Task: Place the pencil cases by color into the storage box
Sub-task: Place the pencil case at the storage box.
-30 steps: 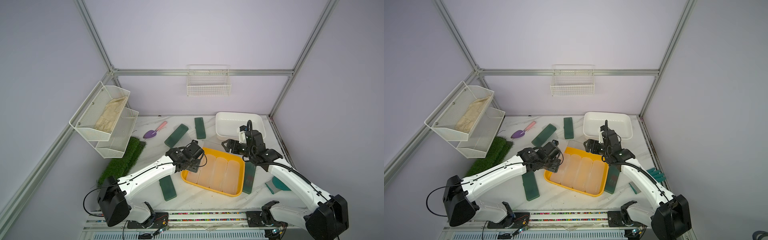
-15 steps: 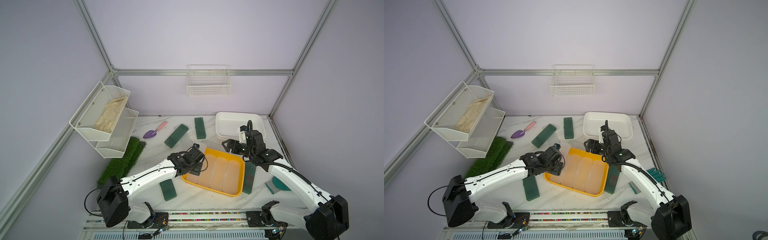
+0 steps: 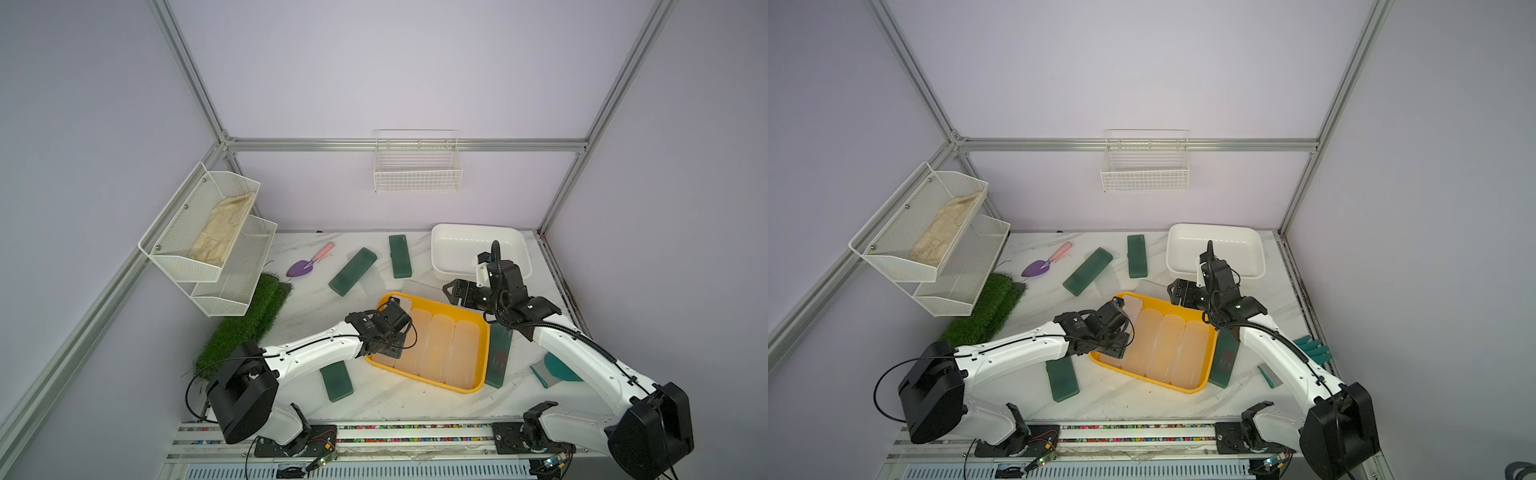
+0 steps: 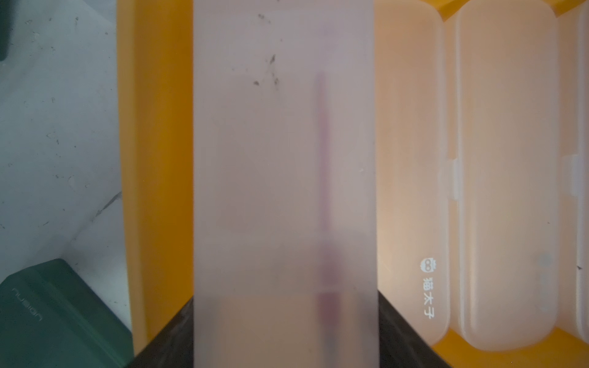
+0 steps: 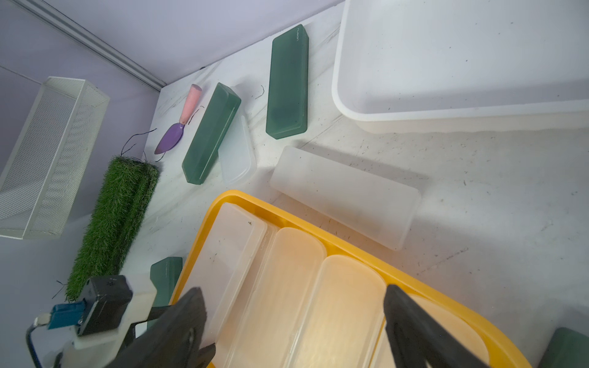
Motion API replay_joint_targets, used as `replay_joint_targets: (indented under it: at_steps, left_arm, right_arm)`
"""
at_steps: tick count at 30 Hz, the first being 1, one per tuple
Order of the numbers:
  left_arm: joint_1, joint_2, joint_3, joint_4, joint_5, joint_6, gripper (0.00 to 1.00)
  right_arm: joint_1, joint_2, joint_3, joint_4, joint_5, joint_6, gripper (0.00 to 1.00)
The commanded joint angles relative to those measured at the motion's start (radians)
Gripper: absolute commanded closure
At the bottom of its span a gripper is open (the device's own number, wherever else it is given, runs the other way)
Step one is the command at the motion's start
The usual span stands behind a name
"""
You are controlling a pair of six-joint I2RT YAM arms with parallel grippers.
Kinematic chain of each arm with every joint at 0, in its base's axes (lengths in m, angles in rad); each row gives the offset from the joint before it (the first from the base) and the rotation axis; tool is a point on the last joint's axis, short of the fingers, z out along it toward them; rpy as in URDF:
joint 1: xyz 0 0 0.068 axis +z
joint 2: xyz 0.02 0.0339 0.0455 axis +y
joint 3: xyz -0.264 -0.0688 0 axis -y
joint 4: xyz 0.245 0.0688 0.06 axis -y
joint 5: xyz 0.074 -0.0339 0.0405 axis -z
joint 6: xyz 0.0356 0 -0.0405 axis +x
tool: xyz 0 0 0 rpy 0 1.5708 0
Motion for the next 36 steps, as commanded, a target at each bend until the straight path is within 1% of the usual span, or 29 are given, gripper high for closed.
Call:
replay_joint_targets:
  at_steps: [1,15,24,34,36]
  left_arm:
    - [-0.003,0.001,-0.024,0.056,-0.013,-0.027,0.30]
    - [0.004,0.085,0.001,0.072,-0.020,-0.019,0.30]
    - [0.037,0.097,-0.016,0.080,-0.019,-0.016,0.28]
    - [0.058,0.115,0.009,0.078,-0.017,0.013,0.17]
    - [0.060,0.112,0.016,0.074,-0.020,0.017,0.13]
  right_arm:
    - [0.006,0.005,0.030,-0.009,0.013,-0.009,0.11]
    - [0.007,0.000,0.018,-0.014,0.019,-0.015,0.11]
    - [0.006,0.005,0.006,-0.004,0.020,-0.017,0.11]
    - [0.006,0.006,-0.001,-0.004,0.020,-0.021,0.11]
    - [0.007,0.003,0.000,-0.008,0.020,-0.020,0.11]
